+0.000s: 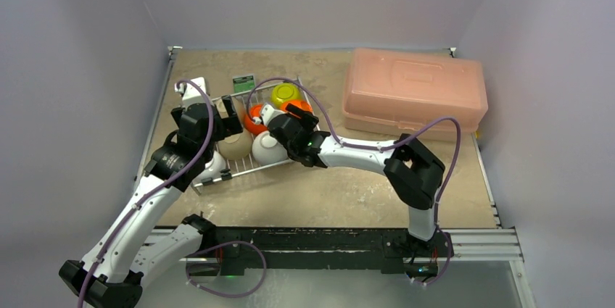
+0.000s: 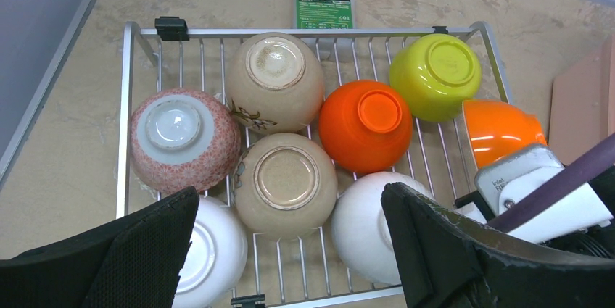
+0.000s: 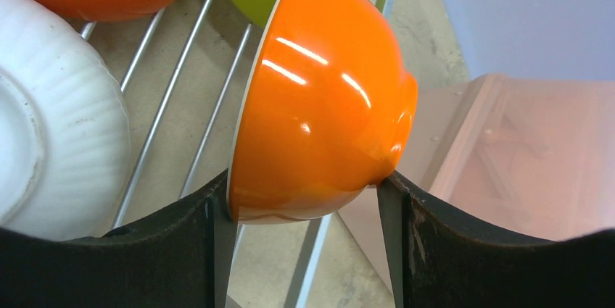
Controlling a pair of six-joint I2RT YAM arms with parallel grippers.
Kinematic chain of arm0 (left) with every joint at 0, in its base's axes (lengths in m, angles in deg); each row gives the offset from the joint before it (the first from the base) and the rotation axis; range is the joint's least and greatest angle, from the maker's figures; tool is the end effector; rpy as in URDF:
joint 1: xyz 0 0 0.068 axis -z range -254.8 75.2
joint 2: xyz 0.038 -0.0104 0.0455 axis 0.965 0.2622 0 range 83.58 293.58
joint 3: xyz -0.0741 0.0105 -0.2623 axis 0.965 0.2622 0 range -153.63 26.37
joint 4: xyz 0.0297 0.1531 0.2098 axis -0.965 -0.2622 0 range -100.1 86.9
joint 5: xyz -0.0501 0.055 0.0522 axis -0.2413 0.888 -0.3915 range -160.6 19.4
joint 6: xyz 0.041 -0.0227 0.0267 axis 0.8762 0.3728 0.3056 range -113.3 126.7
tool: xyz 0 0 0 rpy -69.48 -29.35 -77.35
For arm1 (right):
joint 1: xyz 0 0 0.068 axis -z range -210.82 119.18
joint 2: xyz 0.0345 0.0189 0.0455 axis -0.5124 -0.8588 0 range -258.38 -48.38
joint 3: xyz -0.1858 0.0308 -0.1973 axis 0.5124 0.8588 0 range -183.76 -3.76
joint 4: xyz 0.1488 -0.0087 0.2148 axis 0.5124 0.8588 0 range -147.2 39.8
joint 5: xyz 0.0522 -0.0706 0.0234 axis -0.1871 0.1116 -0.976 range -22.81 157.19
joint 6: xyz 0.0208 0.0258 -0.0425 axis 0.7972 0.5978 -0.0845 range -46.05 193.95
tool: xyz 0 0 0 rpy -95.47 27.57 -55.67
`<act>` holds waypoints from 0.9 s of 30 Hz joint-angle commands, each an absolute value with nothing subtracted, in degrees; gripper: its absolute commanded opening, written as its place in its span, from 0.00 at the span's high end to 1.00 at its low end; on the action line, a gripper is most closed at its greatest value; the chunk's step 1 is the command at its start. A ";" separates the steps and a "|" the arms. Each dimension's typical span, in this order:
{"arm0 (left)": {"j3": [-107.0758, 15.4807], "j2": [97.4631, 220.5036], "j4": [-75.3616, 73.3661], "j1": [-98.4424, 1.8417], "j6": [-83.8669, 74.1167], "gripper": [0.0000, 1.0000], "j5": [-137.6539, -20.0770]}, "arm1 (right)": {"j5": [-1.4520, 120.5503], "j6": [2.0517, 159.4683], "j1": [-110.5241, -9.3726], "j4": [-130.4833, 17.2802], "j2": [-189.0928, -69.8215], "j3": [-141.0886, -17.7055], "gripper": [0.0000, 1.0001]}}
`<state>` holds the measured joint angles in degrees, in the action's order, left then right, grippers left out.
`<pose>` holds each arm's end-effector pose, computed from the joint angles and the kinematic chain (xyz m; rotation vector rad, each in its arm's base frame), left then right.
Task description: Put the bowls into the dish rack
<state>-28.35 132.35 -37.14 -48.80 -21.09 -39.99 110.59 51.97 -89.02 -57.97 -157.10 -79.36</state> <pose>0.1660 -0.0606 0.3478 -0.3528 1.9569 -0.0534 0.2458 0.3500 0.2265 -0.9273 1.7634 -0.4032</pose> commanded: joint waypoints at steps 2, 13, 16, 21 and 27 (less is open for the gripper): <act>-28.21 132.18 -36.48 -48.87 -19.90 0.02 -40.11 | 117.69 45.99 -89.94 -61.51 -153.50 -78.88 0.70; -28.19 132.18 -36.50 -48.84 -19.75 0.02 -40.13 | 114.61 41.60 -90.10 -60.46 -155.40 -77.23 0.66; -28.19 132.18 -36.48 -48.86 -19.75 0.02 -40.11 | 114.85 41.12 -90.22 -60.41 -156.62 -77.45 0.66; -28.21 132.18 -36.59 -48.87 -19.68 0.02 -40.11 | 114.88 41.52 -90.17 -59.62 -158.05 -77.35 0.64; -28.21 132.26 -36.55 -48.87 -19.66 0.02 -40.11 | 114.55 42.85 -90.14 -59.13 -158.78 -76.50 0.60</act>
<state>-28.35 132.37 -37.14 -48.80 -20.65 -40.17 112.79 42.09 -90.55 -59.74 -158.79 -77.32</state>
